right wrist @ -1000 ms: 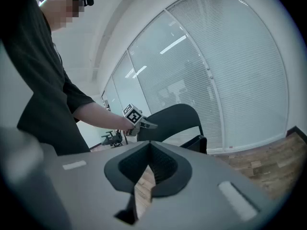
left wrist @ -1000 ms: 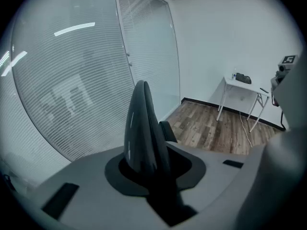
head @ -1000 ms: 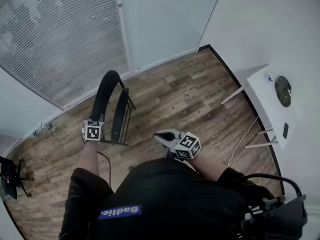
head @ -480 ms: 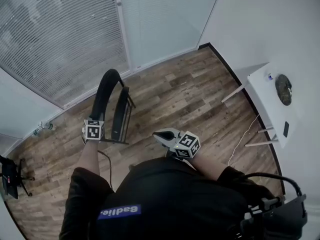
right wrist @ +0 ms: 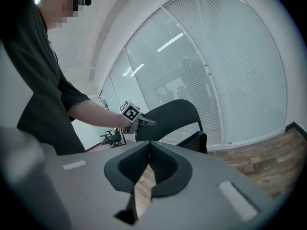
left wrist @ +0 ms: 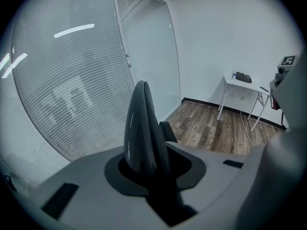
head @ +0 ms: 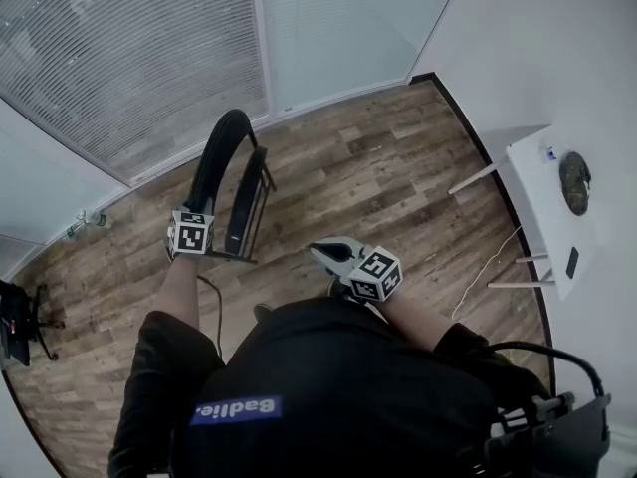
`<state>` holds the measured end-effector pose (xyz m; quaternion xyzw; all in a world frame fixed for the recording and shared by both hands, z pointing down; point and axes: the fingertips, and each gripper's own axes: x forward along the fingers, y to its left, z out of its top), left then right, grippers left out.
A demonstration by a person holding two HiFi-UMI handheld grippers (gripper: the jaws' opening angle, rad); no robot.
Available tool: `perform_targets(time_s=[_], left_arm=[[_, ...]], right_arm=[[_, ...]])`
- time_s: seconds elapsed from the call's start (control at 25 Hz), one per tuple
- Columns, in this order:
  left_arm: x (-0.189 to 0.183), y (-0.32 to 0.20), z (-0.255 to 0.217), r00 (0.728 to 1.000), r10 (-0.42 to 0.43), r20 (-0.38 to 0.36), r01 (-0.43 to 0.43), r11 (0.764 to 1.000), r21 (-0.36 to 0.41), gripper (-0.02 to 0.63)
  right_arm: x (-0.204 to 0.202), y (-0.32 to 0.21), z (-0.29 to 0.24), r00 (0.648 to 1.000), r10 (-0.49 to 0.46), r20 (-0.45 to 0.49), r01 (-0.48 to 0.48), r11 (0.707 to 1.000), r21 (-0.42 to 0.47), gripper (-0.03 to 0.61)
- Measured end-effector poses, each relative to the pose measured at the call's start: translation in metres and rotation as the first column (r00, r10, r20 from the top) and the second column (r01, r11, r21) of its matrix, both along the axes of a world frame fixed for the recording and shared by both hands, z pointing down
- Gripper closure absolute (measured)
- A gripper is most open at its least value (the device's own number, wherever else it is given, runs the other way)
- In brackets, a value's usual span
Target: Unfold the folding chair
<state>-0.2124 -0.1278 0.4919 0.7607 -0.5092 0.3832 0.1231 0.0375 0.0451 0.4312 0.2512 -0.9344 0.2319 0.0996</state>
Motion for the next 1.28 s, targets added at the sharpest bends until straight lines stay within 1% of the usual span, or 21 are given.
perform_targets(time_s=[0.12,0.24,0.28,0.6,0.8,0.96,1.16,1.28], left_arm=[[0.003,0.002,0.001,1.0,0.003,0.004,-0.003,1.0,-0.003,0.526],[0.006,-0.004,-0.002,1.0,0.026,0.006,-0.026,0.999,0.039,0.526],[0.005,-0.004,-0.001,1.0,0.025,0.006,-0.025,0.999,0.04,0.526],[0.001,0.0,0.001,1.0,0.013,0.009,-0.013,1.0,0.019,0.526],[0.0,-0.006,0.0,1.0,0.031,0.004,-0.031,0.999,0.043,0.526],[-0.001,-0.005,0.004,1.0,0.021,-0.001,-0.021,1.0,0.016,0.526],[-0.004,0.0,0.005,1.0,0.017,-0.005,-0.017,1.0,0.022,0.526],[-0.006,-0.005,0.008,1.0,0.015,-0.004,-0.015,1.0,0.016,0.526]], right_arm=[[-0.001,0.0,0.007,1.0,-0.001,-0.002,0.001,1.0,-0.011,0.575],[-0.005,-0.002,0.015,1.0,-0.002,-0.005,0.002,1.0,-0.028,0.575],[-0.007,-0.003,0.018,1.0,-0.004,-0.006,0.004,0.999,-0.035,0.574],[-0.027,-0.018,0.035,1.0,-0.028,0.004,0.028,0.997,-0.069,0.572],[-0.05,-0.034,0.049,0.999,-0.053,0.011,0.054,0.993,-0.103,0.571],[-0.075,-0.05,0.058,0.997,-0.081,0.014,0.082,0.989,-0.122,0.571],[-0.107,-0.059,0.076,0.993,-0.122,0.0,0.121,0.981,-0.151,0.566],[-0.123,-0.072,0.093,0.991,-0.136,-0.002,0.133,0.972,-0.196,0.554]])
